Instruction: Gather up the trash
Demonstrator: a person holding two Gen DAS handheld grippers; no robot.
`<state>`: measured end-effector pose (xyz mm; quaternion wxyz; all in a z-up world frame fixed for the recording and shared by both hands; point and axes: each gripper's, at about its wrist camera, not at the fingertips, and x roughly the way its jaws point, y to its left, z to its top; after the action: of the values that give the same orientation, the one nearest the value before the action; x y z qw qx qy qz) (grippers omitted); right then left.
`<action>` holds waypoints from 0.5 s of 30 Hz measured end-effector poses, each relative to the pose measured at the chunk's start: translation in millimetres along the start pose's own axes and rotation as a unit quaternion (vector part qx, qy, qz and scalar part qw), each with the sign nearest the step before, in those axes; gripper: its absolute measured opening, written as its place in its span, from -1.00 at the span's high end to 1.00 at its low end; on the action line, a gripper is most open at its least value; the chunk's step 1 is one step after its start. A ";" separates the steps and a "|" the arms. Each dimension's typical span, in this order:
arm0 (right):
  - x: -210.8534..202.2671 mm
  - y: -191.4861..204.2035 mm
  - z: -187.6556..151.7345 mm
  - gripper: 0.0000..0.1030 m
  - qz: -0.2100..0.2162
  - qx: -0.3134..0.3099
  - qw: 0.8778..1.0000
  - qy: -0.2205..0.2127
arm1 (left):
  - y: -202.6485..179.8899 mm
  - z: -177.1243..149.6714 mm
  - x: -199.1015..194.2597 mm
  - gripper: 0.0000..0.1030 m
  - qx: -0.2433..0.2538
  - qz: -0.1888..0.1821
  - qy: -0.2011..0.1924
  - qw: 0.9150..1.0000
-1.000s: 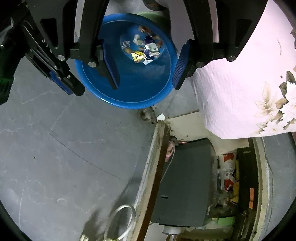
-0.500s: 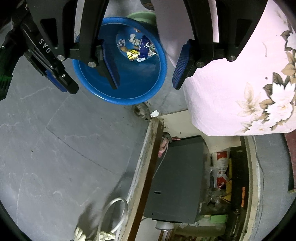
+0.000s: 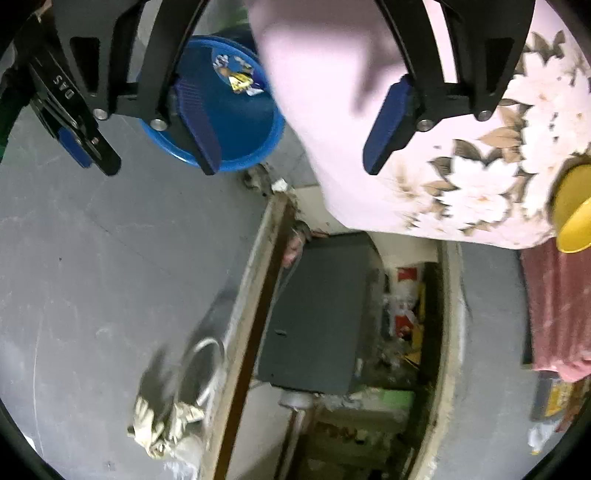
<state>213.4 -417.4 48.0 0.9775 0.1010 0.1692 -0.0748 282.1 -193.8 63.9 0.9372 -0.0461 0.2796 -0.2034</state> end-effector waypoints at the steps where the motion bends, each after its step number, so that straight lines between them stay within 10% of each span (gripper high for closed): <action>1: -3.7 1.2 -0.6 -0.62 0.003 0.001 1.000 -0.004 | 3.0 0.2 -6.5 -0.61 -0.001 0.003 -0.006 1.000; 7: -33.1 10.2 -4.4 -1.00 0.004 -0.009 0.999 -0.037 | 19.7 -7.7 -47.9 -0.92 -0.011 0.016 -0.053 0.998; 15: -69.6 18.4 -15.0 -1.00 0.011 -0.010 0.998 -0.056 | 18.3 -30.5 -86.2 -0.92 0.018 0.038 -0.079 0.996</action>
<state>147.1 -388.4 61.4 0.9871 0.0889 0.1141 -0.0683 206.4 -141.2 78.2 0.9641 -0.0345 0.2029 -0.1679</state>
